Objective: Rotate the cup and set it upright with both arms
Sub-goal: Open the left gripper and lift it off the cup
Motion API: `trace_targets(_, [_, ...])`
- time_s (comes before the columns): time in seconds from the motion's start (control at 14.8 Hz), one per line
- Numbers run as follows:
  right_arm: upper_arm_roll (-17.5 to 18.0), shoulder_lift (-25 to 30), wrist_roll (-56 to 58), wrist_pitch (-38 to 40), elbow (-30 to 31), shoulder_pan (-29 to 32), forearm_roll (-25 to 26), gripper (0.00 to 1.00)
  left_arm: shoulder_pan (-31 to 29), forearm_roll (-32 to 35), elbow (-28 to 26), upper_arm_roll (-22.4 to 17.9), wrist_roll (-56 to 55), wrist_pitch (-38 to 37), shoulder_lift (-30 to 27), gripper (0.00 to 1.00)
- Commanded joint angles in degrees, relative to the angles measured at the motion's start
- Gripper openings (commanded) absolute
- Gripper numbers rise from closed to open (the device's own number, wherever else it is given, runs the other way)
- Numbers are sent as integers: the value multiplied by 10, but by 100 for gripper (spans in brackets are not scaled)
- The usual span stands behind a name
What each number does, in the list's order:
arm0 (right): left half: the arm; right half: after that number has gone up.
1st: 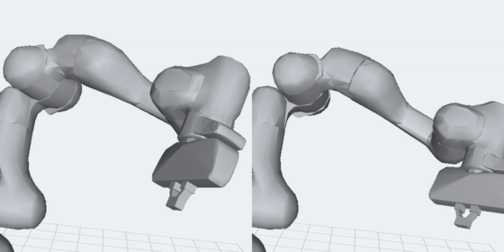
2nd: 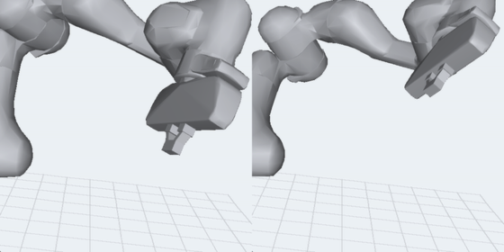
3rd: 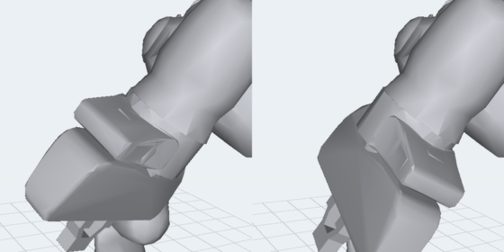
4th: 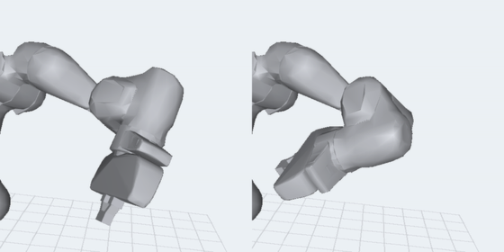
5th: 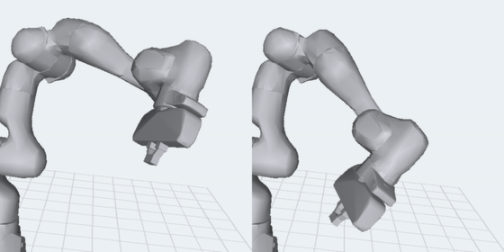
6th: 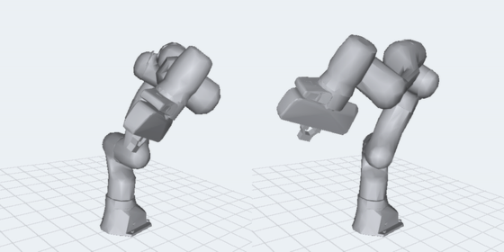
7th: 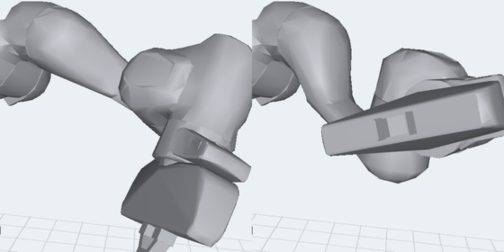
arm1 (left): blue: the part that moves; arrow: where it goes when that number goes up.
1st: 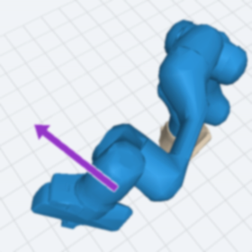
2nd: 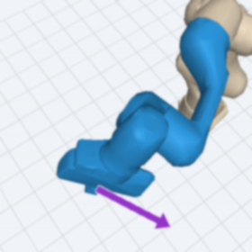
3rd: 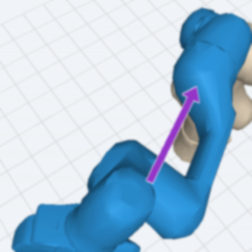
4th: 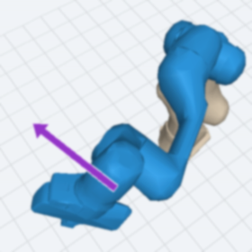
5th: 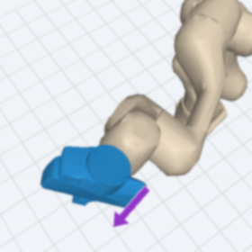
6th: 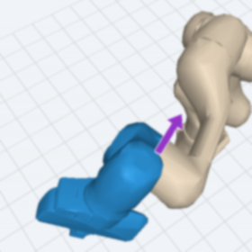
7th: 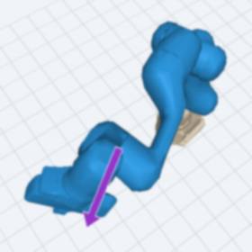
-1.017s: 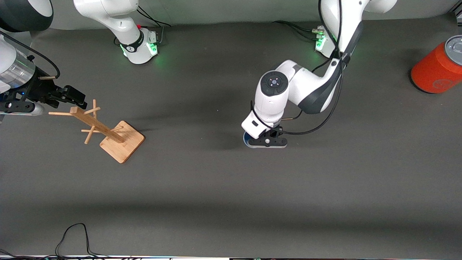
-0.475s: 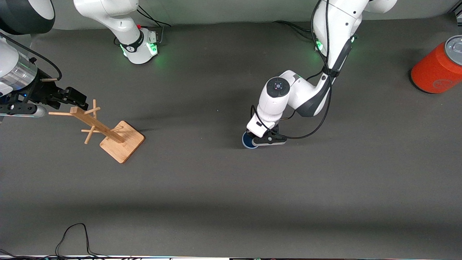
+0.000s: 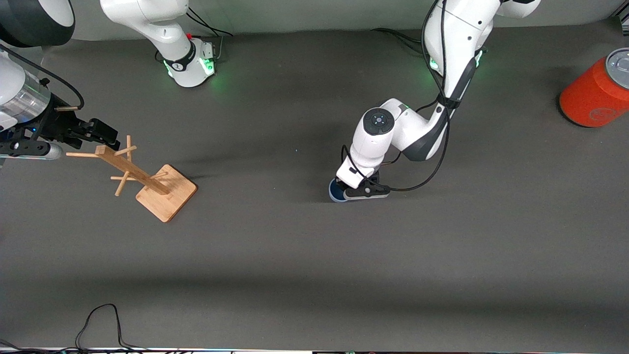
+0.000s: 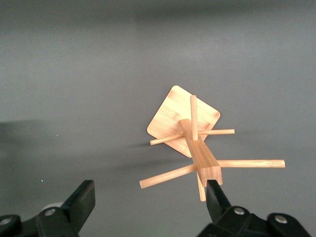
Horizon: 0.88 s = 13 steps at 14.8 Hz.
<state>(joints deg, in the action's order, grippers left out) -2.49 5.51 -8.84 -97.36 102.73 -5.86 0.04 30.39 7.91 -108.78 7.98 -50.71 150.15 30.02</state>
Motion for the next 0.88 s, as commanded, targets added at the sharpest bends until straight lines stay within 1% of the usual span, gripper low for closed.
trace_targets(0.0, [-2, 6, 8, -5, 3, -4, -2, 100, 1, 8, 10, -2, -21, -41, -25, 100])
trace_targets(0.14, [-2, 6, 8, -5, 2, -4, -2, 100, -1, 8, 37, -2, -20, -102, -40, 100])
trace_targets(0.27, [-2, 7, 8, -5, 3, -5, -2, 100, -2, 4, 76, -2, -15, -173, -54, 100])
trace_targets(0.41, [-2, 10, 7, -3, 2, -5, -2, 100, -17, 0, 128, -6, -5, -261, -64, 100])
trace_targets(0.47, [-2, 10, 7, -3, 2, -6, -2, 100, -29, -1, 138, -6, 16, -290, -73, 100])
trace_targets(0.54, [-1, 11, 6, -3, 2, -6, -2, 100, -49, -9, 139, -6, 53, -306, -91, 100])
trace_targets(0.68, [-1, 10, 6, -4, 2, -6, -2, 100, -89, -48, 135, -10, 136, -342, -127, 100])
trace_targets(0.75, [1, 10, 6, -4, 2, -7, -2, 100, -97, -52, 134, -29, 160, -363, -142, 100])
trace_targets(0.81, [6, 9, 6, -4, 1, -8, -2, 100, -94, -53, 133, -58, 184, -383, -160, 100])
